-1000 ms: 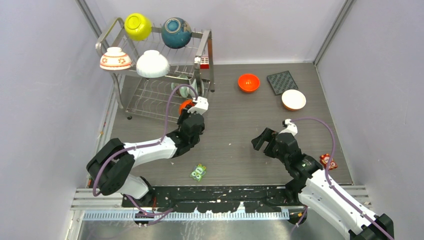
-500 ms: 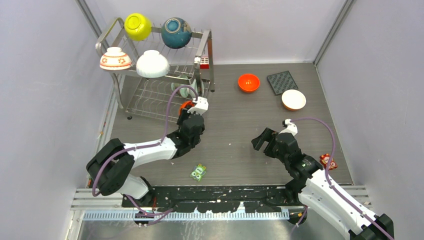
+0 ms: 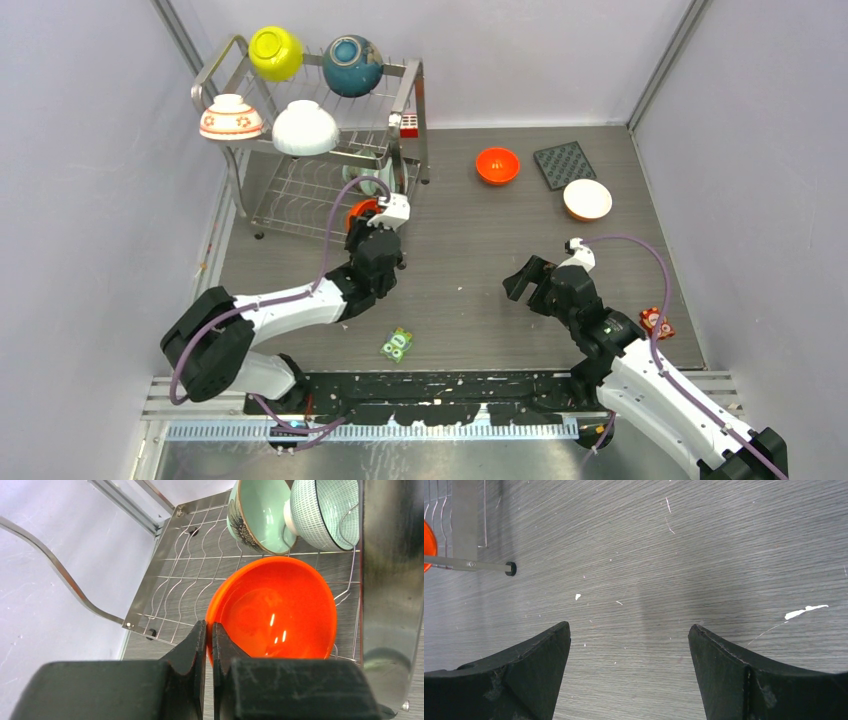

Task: Unload the bowls from the dish rack
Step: Pick up the bowl from the dish rack.

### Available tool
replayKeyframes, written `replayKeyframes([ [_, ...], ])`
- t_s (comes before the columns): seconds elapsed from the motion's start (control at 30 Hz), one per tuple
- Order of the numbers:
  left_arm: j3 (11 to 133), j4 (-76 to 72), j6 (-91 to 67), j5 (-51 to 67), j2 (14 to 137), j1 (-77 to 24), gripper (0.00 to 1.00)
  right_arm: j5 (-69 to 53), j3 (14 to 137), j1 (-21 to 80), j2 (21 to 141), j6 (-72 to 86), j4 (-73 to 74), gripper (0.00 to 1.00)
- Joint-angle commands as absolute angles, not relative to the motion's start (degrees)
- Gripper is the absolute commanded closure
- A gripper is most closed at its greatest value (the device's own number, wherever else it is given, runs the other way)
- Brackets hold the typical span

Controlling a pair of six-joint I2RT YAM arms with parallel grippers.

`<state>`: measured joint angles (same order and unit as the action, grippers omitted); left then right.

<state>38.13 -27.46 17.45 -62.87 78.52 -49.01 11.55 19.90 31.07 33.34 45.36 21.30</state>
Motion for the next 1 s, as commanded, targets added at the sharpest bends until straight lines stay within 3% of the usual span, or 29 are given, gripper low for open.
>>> replayKeyframes([
  [0.0, 38.8, -31.9, 18.5, -65.4, 75.6, -49.1, 1.0, 13.3, 19.7, 31.4, 32.4, 45.0, 19.8, 0.09],
  [0.97, 36.6, -30.6, 21.9, -66.9, 69.2, -50.0, 1.0, 13.4, 19.5, 31.4, 31.9, 45.1, 19.8, 0.09],
])
